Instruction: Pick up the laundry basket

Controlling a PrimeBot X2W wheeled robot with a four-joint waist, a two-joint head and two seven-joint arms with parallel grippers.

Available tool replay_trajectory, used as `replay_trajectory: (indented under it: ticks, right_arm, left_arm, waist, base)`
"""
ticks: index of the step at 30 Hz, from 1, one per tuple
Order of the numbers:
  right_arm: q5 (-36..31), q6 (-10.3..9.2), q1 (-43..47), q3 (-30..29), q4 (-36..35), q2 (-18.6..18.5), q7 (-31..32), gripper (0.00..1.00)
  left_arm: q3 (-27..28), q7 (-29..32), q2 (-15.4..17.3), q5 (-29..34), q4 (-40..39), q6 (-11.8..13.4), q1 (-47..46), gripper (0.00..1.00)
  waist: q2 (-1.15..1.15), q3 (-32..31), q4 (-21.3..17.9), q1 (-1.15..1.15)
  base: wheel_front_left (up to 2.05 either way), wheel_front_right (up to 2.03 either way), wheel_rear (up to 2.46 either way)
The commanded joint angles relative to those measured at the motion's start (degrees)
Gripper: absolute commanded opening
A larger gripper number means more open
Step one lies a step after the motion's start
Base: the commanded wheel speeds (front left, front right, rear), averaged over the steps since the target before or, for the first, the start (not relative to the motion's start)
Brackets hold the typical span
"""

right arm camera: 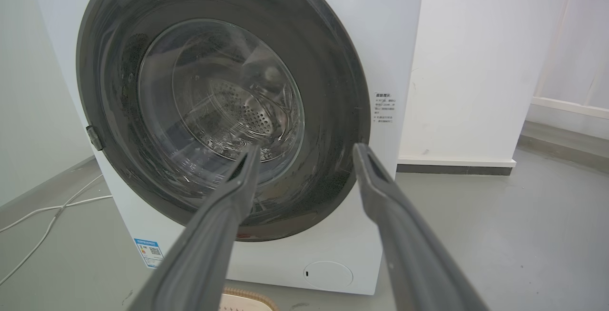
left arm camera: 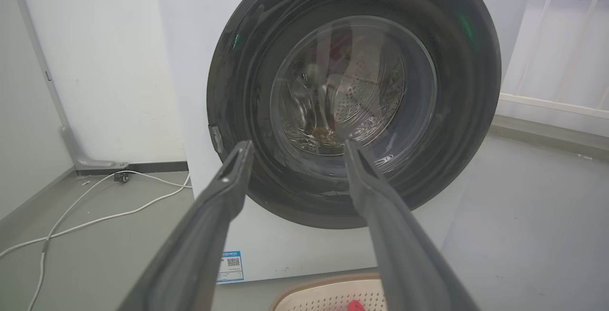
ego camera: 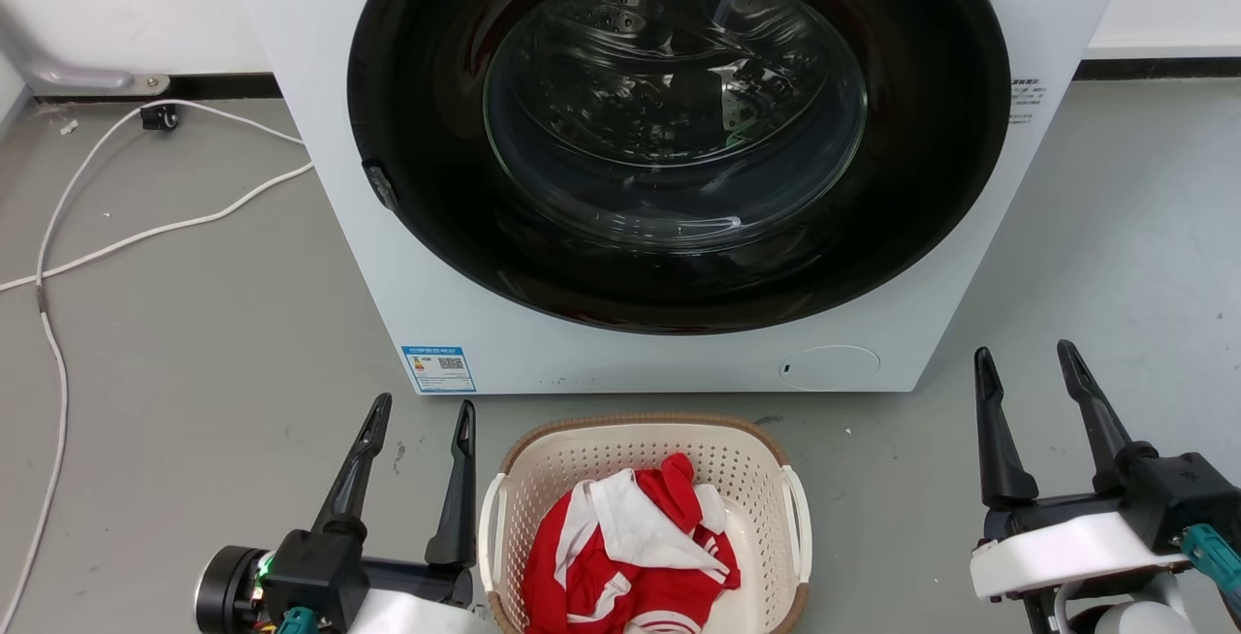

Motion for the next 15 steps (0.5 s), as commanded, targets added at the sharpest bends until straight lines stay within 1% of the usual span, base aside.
replay_trajectory:
  ticks: [1, 15]
  right_arm:
    - [0.2, -0.02, -0.2, 0.0, -0.2, -0.2, -0.1, 1.00]
    - [0.4, -0.02, -0.1, -0.1, 0.0, -0.2, -0.1, 1.00]
  left_arm:
    - [0.0, -0.2, -0.1, -0.3, -0.2, -0.1, 0.4, 1.00]
    - [-0.4, -0.2, -0.1, -0.6, 0.5, 0.3, 0.4, 1.00]
  waist:
    - [0.00, 0.0, 0.0, 0.00]
    - [0.00, 0.2, 0.2, 0.00]
  base:
    - [0.00, 0.00, 0.00]
    - [0.00, 0.00, 0.00]
